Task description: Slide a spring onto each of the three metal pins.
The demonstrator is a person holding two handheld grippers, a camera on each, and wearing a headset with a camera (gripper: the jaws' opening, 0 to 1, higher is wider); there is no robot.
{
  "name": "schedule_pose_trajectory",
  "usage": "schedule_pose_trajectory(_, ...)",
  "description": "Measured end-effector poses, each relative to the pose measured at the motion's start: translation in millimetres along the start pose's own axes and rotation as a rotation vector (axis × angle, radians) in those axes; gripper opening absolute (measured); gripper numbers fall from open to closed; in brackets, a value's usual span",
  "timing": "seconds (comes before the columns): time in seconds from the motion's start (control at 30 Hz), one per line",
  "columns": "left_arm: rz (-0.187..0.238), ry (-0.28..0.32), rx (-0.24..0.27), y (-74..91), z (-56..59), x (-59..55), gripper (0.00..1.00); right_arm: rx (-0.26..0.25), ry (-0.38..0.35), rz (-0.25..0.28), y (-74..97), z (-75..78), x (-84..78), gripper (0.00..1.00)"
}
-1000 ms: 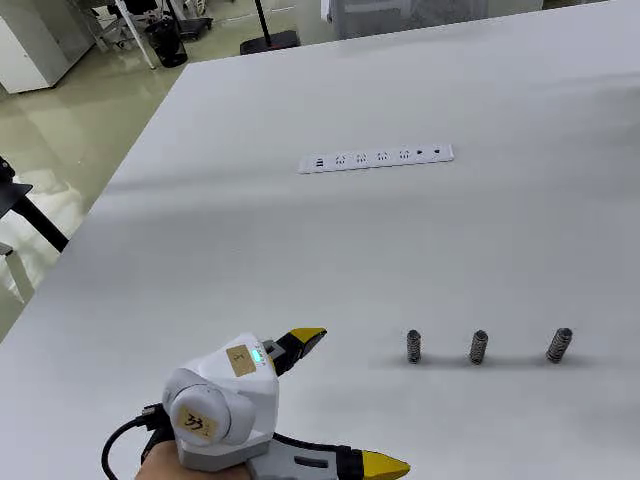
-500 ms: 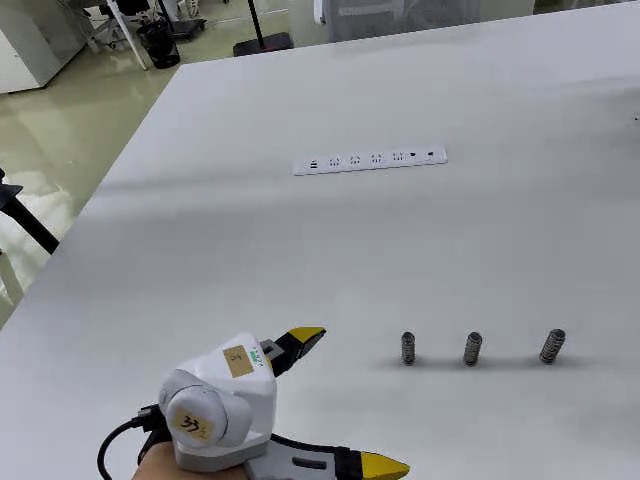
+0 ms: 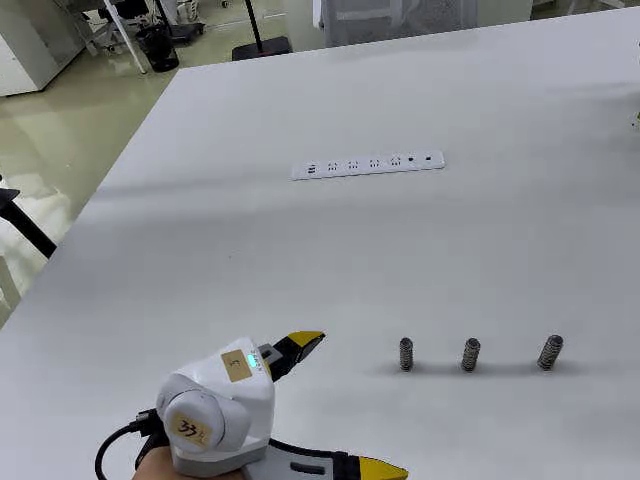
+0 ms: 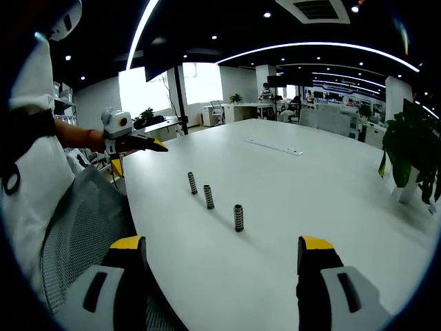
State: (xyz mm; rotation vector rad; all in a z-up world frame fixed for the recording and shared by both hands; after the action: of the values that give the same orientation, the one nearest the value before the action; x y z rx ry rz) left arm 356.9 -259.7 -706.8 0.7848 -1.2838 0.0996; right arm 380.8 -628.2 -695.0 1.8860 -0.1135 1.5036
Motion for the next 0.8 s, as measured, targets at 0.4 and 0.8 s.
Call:
schedule_pose_trajectory(0.4,0.005,0.003,-0.003,-1.6,-0.3,-0.7,1.00,0.000,-0.002,-0.001,-0.9,-0.9,0.4,0.91)
schedule_pose_trajectory(0.8,0.007,0.001,-0.002,-1.9,-0.7,0.2,1.00,-0.002,-0.004,0.000,-0.4,-0.3,0.5,0.91)
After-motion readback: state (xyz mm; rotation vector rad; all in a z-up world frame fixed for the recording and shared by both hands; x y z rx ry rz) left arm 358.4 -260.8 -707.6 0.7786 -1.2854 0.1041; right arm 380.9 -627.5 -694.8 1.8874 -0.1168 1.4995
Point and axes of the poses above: the centre of the closed fingertips' face, and the gripper's own axes: y roughly backward along the fingers, z roughly to its right, x roughly out of its top, the point moved 8 cm from there along y, roughly backward along the fingers, and after that the axes turned 2 degrees about -x, right-handed, at the moved point
